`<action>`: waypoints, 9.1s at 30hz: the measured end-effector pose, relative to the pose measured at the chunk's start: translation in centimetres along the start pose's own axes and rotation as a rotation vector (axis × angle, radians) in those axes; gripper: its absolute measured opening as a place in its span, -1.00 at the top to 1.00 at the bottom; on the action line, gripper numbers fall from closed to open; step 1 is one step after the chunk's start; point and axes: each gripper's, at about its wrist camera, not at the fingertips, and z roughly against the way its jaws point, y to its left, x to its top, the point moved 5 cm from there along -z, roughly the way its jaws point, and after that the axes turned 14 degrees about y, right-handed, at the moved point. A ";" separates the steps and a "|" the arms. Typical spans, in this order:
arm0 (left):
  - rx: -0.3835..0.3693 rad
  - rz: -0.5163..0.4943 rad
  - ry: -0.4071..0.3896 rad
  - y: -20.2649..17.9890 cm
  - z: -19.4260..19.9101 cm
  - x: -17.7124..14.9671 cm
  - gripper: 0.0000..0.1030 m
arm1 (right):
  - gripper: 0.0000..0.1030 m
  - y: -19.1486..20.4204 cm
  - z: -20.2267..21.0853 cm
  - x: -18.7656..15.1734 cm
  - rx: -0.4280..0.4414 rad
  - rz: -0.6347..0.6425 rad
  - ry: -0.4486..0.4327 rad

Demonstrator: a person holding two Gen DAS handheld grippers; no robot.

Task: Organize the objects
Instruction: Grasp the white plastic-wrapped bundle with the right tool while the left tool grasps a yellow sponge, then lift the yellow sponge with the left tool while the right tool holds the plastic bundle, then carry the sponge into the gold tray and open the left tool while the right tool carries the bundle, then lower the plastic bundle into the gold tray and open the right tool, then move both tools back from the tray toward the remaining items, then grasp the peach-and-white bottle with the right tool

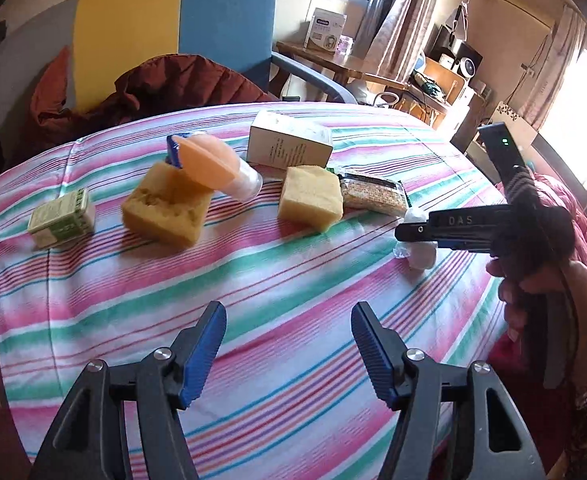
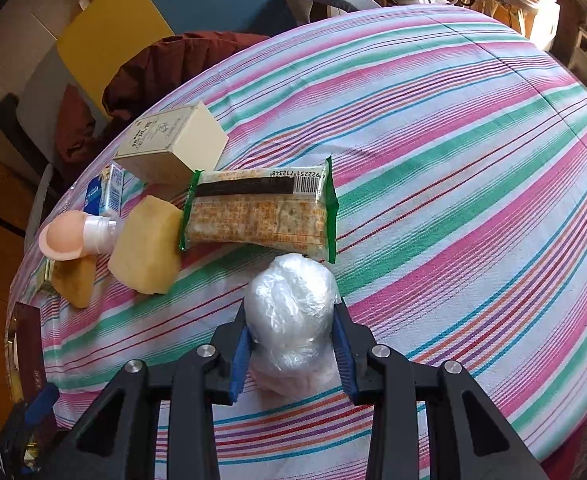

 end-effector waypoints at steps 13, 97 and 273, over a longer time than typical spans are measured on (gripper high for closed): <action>0.032 -0.045 0.048 -1.6 -6.6 8.3 -0.32 | 0.25 0.0 0.0 0.1 0.041 -0.011 0.011; 0.090 0.439 -0.322 19.0 13.7 -14.0 -0.07 | 0.27 8.6 0.4 -2.1 -0.224 0.463 -0.140; 0.088 0.286 -0.199 10.1 12.3 -14.9 -0.40 | -0.43 13.8 -3.4 -0.4 -0.096 0.550 -0.056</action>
